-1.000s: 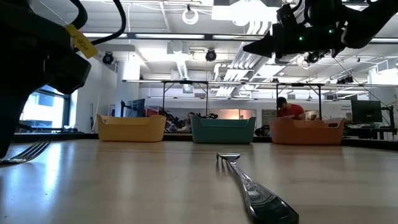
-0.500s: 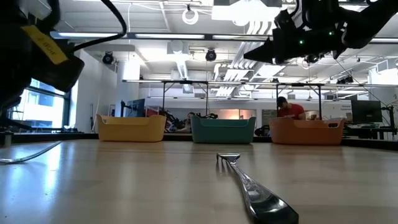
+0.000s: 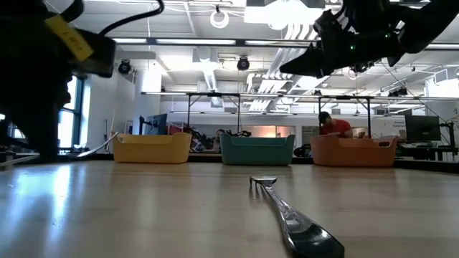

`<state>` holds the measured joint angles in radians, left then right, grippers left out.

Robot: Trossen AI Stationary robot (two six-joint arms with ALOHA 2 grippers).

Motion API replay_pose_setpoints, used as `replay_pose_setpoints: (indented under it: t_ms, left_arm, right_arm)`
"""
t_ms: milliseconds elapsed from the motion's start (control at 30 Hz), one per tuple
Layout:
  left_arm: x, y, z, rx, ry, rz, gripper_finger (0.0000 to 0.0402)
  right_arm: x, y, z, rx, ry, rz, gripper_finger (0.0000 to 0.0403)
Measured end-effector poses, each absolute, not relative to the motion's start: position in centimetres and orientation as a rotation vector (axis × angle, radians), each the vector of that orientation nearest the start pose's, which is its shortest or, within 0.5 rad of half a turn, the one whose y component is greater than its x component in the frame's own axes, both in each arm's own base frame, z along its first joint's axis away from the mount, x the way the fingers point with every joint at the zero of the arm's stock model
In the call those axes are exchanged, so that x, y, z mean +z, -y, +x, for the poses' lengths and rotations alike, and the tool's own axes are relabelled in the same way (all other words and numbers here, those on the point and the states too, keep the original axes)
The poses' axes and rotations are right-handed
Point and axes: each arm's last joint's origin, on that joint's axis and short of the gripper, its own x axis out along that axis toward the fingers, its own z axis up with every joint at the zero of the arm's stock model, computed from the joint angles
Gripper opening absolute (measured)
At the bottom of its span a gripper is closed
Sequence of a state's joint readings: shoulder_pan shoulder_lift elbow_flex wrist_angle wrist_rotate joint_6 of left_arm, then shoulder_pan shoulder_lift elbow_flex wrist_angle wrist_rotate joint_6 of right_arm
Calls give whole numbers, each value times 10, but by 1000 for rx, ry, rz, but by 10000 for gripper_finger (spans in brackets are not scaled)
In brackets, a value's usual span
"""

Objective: Sort silverware by color (type)
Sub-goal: Put the orange fork into the blue bin

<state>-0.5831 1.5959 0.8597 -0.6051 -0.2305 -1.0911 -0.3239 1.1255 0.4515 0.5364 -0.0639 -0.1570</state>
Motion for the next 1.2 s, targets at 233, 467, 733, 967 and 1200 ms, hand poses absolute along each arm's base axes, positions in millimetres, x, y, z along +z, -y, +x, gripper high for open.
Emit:
replay_pose_setpoints:
  t_ms: [233,467,733,967,1200]
  left_arm:
    - [181,124,245,327,-972,-306,1]
    - [188,93,255,206,-609,-310,1]
    - [175,52,250,117,-225,-321,0]
    - [181,34,249,54,-93,-303,0]
    - [186,23,251,22,-39,-277,0]
  right_arm:
    - [219,54,227,-175,-161,-59,0]
    - [193,30,248,-80,-216,102,32]
    - [165,7,277,13,-132,200,121]
    - [159,-7,307,63,-105,211,139]
    - [173,-11,345,150,-45,202,140]
